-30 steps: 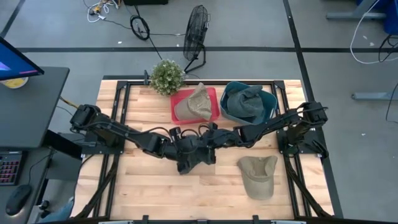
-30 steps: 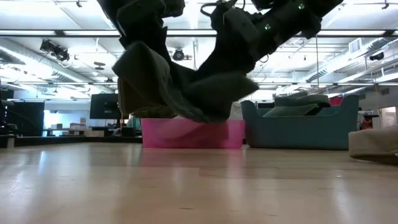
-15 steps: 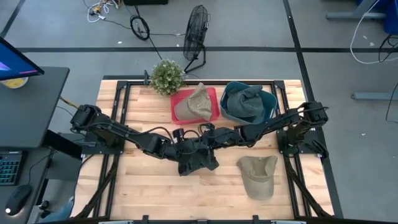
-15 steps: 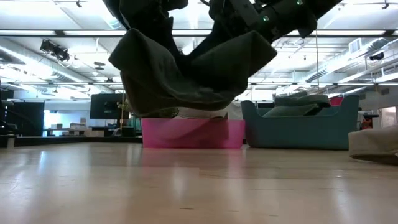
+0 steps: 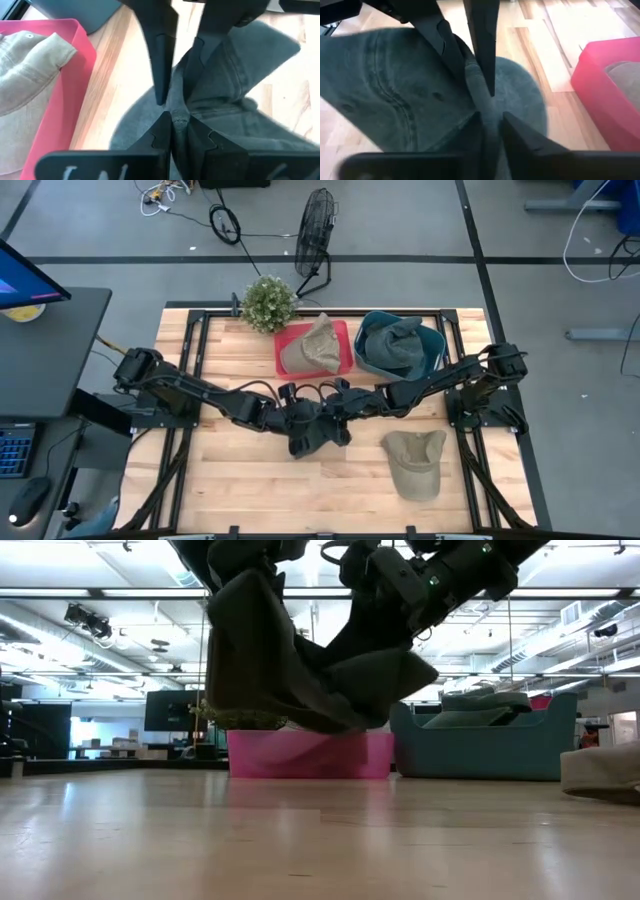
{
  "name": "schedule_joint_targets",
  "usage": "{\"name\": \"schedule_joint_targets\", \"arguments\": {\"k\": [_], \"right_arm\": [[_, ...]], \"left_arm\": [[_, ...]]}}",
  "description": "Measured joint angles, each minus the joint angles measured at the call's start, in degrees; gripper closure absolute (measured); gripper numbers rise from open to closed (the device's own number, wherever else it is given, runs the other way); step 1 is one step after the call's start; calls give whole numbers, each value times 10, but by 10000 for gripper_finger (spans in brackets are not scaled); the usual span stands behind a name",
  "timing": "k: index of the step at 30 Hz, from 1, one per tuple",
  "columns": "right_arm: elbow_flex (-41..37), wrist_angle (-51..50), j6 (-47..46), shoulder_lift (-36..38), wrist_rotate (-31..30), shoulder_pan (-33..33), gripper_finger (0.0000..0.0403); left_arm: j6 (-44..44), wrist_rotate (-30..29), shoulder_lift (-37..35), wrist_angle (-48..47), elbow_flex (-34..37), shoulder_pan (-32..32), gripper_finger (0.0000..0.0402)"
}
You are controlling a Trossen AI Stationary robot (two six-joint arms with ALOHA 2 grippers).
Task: Pick & Place hat
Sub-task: Put the black cap into the blue bin
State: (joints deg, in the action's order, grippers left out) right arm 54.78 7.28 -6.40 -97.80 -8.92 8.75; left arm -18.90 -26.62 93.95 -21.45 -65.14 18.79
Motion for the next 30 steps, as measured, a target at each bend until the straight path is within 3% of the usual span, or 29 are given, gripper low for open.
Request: {"name": "schedule_joint_targets", "arguments": {"k": [3, 14, 18, 26, 30], "right_arm": [[-1, -6, 4, -1, -1, 0, 389], [-3, -74, 9, -1, -7, 2, 394], [-1, -114, 25, 28, -28, 6, 394], [87, -367, 36, 131, -79, 10, 394], [146, -562, 50, 163, -122, 12, 394]], "left_arm": [[0, 3, -1, -1, -1, -7, 360], [0, 8, -3, -4, -2, -22, 230], [0, -15, -3, -5, -2, -21, 200], [-36, -20, -2, -12, 0, -22, 211], [-44, -19, -2, -14, -1, -21, 223]]}}
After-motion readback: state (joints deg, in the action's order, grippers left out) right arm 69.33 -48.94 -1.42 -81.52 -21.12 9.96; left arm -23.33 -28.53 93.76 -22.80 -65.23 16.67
